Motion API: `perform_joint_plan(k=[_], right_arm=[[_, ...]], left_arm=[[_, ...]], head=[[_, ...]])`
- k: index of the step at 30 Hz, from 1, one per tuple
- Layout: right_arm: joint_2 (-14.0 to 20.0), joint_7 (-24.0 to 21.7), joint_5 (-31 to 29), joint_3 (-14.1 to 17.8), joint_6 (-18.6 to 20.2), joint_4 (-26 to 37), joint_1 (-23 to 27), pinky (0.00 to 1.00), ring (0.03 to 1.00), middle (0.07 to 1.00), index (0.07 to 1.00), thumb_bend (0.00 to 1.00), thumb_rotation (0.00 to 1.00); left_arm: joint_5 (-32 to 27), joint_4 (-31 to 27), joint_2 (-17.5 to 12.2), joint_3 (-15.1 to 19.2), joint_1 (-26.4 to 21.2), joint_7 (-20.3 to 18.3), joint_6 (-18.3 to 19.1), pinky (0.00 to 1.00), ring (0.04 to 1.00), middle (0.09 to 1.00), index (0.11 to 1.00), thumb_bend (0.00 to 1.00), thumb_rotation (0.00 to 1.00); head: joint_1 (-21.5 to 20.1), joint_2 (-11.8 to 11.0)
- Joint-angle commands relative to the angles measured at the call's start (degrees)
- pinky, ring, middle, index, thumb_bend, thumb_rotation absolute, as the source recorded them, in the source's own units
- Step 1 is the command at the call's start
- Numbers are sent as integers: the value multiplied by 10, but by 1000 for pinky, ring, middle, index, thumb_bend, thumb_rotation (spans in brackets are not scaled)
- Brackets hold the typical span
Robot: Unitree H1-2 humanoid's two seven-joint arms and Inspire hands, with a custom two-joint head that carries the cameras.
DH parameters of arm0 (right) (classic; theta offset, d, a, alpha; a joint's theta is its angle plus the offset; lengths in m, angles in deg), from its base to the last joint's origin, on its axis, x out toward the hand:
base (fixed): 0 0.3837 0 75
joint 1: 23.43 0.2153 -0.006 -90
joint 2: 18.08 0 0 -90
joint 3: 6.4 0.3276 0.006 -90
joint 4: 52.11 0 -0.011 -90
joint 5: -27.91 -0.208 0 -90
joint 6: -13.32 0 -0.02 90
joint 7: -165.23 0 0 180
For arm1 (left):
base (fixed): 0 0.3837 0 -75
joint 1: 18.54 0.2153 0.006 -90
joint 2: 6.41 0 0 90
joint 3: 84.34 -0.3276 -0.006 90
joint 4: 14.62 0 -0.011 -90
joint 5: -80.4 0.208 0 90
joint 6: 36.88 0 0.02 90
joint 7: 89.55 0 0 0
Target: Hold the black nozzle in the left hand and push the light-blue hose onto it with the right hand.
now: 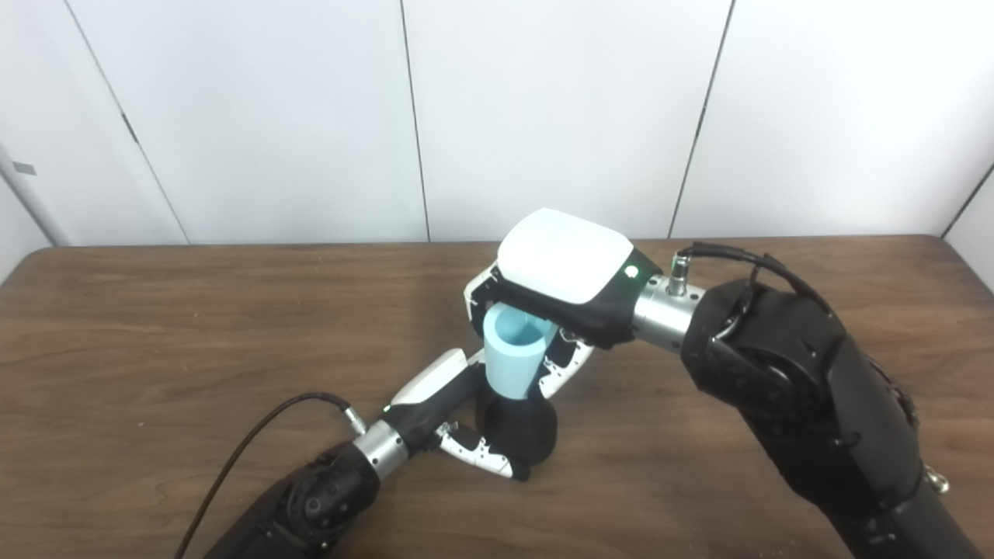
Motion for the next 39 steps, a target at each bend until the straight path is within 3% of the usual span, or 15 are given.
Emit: perform_joint_plan(k=[1,5,8,17,22,24,27,32,39], right_arm=[[19,-36,-14,-6,14,-17,9,170,258,438,500,525,0],[21,-33,-19,-8,21,-22,12,140,228,470,485,529,0],[22,-30,-19,-10,25,-29,15,203,284,420,512,522,0],[23,-31,-10,-21,27,-31,16,244,311,416,515,521,0],[24,-36,1,-32,29,-24,17,199,269,401,510,519,0],[24,-41,7,-39,32,-18,19,176,251,462,488,527,0],[25,-46,17,-47,34,-10,21,178,250,469,485,528,0],[26,-55,30,-57,32,2,22,255,327,440,515,524,0],[28,-65,40,-65,26,11,28,257,338,453,509,526,0]], left_arm=[[33,59,-38,-36,72,-86,98,1000,975,817,480,521,63],[33,60,-38,-36,71,-85,98,1000,975,814,480,521,63],[33,58,-39,-36,71,-86,99,1000,975,813,480,521,63],[32,56,-40,-37,71,-86,100,1000,975,813,480,521,62],[31,56,-40,-37,71,-86,100,1000,975,813,480,521,62],[31,55,-39,-37,71,-87,102,1000,975,813,480,521,62],[32,55,-39,-37,71,-87,102,1000,975,813,480,521,62],[31,55,-39,-37,71,-87,103,1000,975,812,480,521,62],[31,55,-38,-37,70,-88,103,1000,974,810,480,521,62]], head=[[0,0],[0,0],[0,1],[0,3],[0,3],[0,3],[1,5],[0,5],[0,5]])
